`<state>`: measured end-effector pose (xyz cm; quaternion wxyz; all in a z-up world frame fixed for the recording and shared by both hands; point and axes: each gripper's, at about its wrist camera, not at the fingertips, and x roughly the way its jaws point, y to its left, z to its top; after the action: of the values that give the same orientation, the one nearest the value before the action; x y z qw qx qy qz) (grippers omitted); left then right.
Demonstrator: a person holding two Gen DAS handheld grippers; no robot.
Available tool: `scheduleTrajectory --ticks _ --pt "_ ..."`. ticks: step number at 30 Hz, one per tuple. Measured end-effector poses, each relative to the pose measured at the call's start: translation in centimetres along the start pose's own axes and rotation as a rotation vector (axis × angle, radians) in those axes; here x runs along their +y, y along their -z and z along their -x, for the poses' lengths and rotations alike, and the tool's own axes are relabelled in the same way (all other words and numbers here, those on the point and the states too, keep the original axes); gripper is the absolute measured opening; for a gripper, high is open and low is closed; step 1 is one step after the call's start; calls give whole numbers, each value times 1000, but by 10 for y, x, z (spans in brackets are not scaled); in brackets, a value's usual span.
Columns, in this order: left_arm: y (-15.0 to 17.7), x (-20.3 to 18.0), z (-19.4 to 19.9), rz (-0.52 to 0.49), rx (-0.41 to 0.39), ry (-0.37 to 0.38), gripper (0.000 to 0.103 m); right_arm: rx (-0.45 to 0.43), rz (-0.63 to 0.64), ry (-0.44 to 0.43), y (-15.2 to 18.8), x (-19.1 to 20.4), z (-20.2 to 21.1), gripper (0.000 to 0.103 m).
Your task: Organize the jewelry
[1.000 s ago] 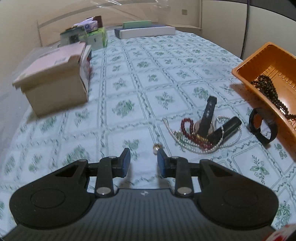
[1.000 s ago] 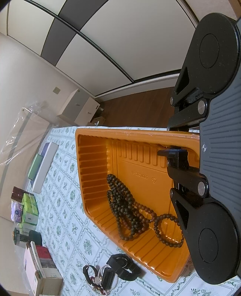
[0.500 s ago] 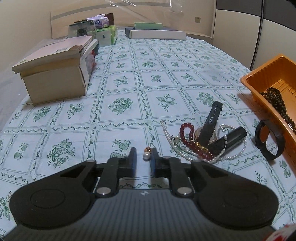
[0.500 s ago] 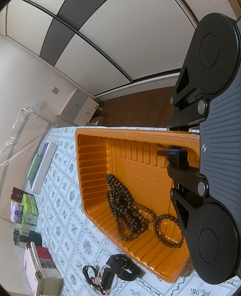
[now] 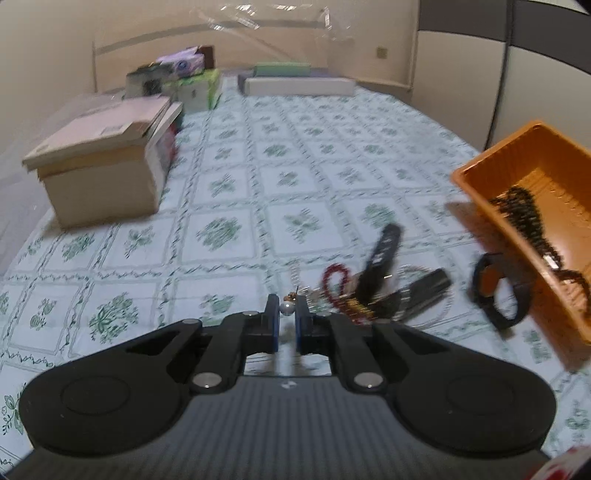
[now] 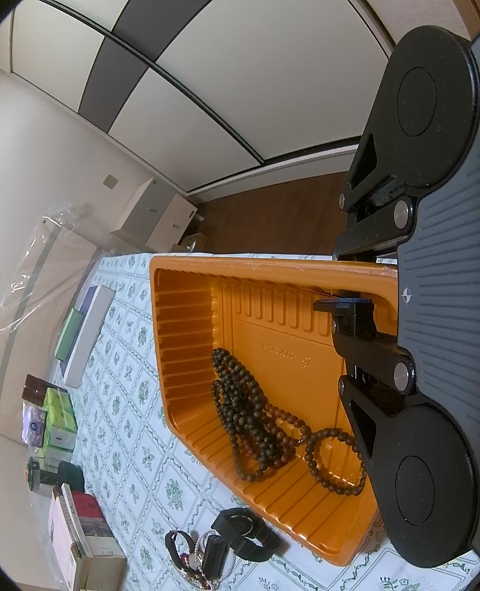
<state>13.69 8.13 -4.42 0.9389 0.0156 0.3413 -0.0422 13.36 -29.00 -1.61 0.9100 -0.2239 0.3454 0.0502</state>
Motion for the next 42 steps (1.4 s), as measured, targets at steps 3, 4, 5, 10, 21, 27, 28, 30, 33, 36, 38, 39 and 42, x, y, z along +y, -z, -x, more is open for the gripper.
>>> scheduleTrajectory --ticks 3,4,5,10,21,27,28,30,33,36,38,39,42 --pt "-1 -17 12 -19 -25 41 7 -1 1 0 0 0 0 3" --pt "-1 -24 16 -20 -30 63 7 -1 1 0 0 0 0 3" --pt "-2 -32 18 -22 -33 87 7 -1 2 0 0 0 0 3" --pt "-5 -77 27 -68 -44 205 7 0 3 0 0 0 0 3" --pt "-15 -172 19 -169 -37 405 7 -1 2 -1 0 -1 0 4" --pt "-11 -194 11 -192 4 471 7 -1 1 -1 1 -1 0 4" --pt "-10 -196 11 -196 8 479 9 -1 1 -1 1 -1 0 4" --pt "-7 -197 13 -204 -4 483 19 -1 1 -2 1 -1 -1 4" --pt "0 -190 21 -217 -22 457 21 1 0 -2 1 0 0 4" --pt "5 -175 27 -195 -37 414 21 0 -1 -1 0 1 0 4" --pt "8 -164 30 -179 -50 372 21 0 -1 -2 0 0 0 4" --pt "10 -159 31 -172 -57 346 21 0 -1 -2 0 0 0 4" --pt "14 -146 28 -157 -65 278 27 0 0 -2 0 0 0 4"
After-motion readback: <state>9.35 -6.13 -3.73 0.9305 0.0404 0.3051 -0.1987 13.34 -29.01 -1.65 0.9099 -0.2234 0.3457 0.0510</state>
